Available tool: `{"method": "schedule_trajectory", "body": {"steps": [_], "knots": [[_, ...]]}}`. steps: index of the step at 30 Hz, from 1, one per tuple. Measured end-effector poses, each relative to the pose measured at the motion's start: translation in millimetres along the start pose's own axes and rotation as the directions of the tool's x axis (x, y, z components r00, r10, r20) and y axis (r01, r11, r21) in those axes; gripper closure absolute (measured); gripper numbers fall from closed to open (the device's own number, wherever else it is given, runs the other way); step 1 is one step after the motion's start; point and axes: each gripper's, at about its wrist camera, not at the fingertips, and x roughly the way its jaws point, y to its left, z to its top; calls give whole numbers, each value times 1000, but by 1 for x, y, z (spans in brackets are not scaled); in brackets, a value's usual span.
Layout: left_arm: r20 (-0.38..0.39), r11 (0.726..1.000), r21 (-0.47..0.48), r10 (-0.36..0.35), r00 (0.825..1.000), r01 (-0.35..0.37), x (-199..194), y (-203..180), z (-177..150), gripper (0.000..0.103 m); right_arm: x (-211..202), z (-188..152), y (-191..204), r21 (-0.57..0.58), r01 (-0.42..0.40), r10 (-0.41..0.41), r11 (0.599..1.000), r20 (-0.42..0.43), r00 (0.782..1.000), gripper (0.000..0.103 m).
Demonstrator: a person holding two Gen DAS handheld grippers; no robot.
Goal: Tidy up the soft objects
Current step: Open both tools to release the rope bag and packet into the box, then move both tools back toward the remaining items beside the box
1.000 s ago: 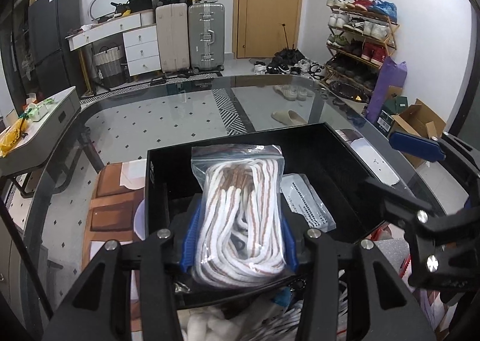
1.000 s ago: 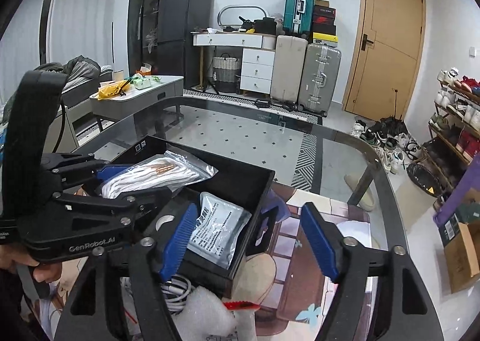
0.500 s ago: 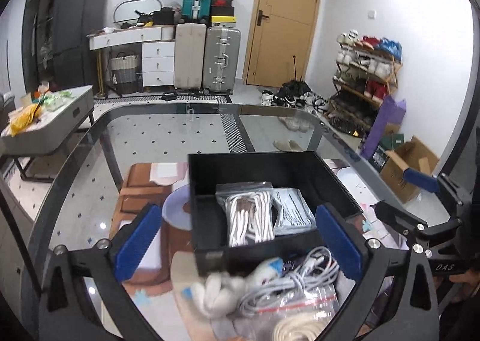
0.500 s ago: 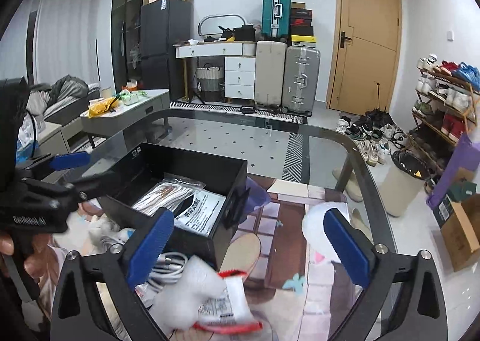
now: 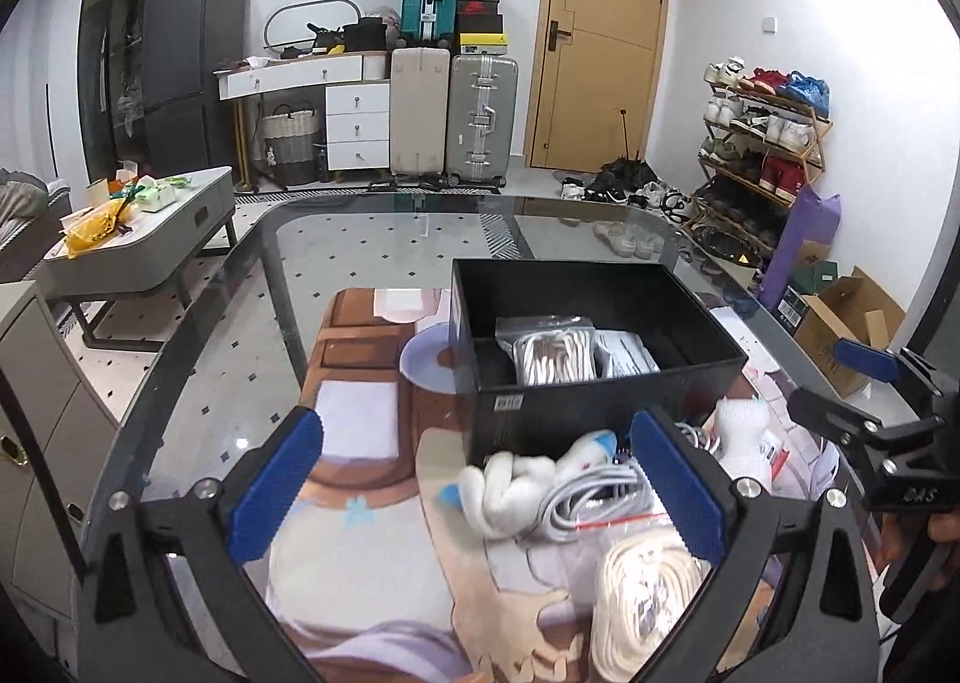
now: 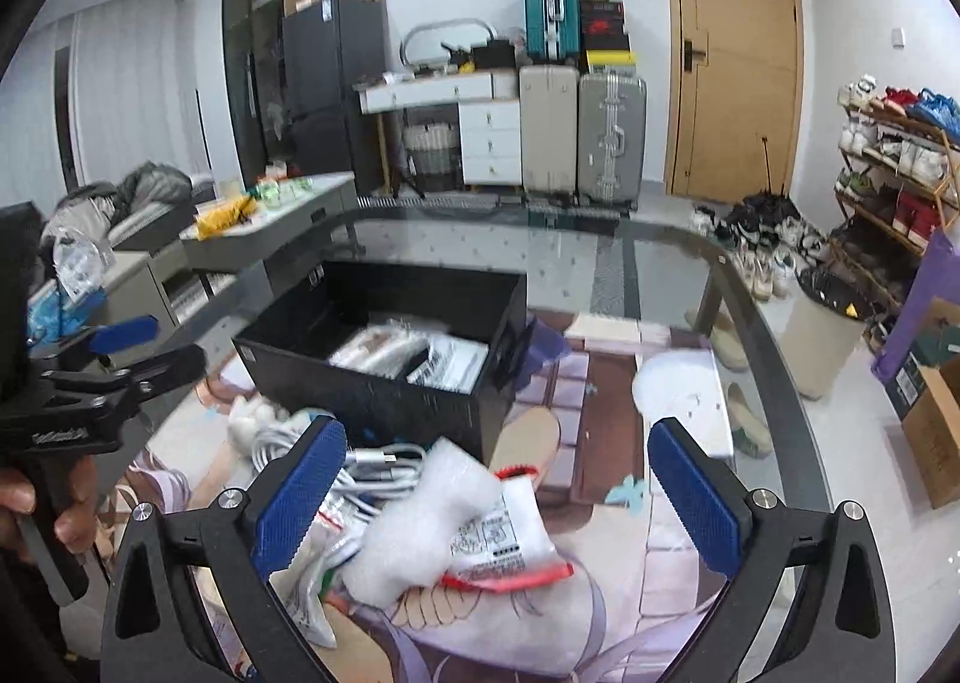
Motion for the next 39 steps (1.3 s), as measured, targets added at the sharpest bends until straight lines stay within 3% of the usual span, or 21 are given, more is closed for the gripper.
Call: {"method": "schedule_trajectory", "body": {"steps": [4,19,39], "knots": [[11,1000,21,10,1000,-10,-10,2,-8,0,-4,-2,2,1,-6,6,1000,-2,1000,1],[-6,999,-39,28,1000,-28,-9,23,-14,0,9,-7,3,4,-16,16,1000,-38,999,1],[-53,1000,9,1,999,0,0,4,-29,0,26,-16,3,10,-13,14,1000,-88,996,1]]}}
